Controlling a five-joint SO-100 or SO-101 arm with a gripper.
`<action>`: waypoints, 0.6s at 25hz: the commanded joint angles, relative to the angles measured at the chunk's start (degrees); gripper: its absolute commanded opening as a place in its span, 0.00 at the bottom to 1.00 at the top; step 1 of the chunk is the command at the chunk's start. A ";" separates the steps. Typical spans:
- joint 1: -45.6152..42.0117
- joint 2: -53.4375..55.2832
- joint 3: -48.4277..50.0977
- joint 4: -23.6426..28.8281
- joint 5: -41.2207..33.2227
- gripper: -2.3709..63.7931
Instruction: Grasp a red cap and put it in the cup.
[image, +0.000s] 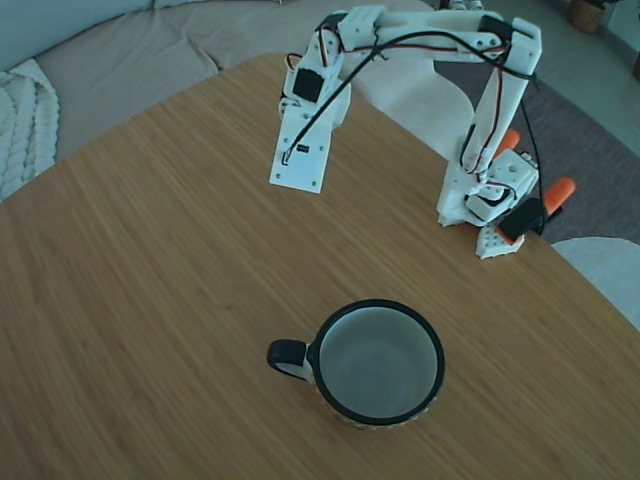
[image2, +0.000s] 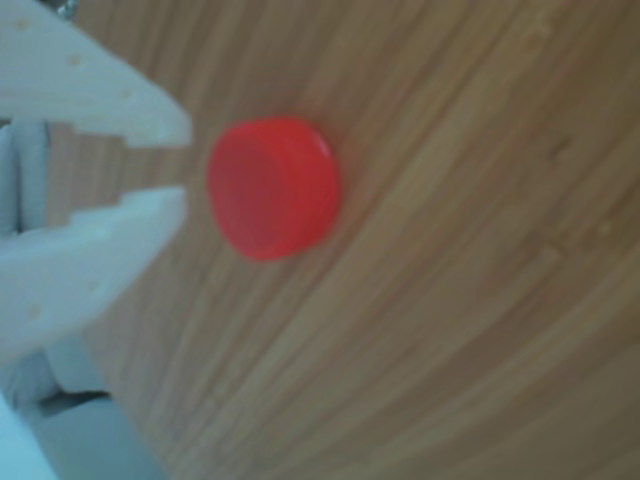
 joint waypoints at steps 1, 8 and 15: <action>0.09 -0.53 -4.48 0.26 0.26 0.06; 0.35 -2.20 -5.45 -0.26 0.26 0.06; 0.44 -2.72 -5.36 -0.35 0.18 0.06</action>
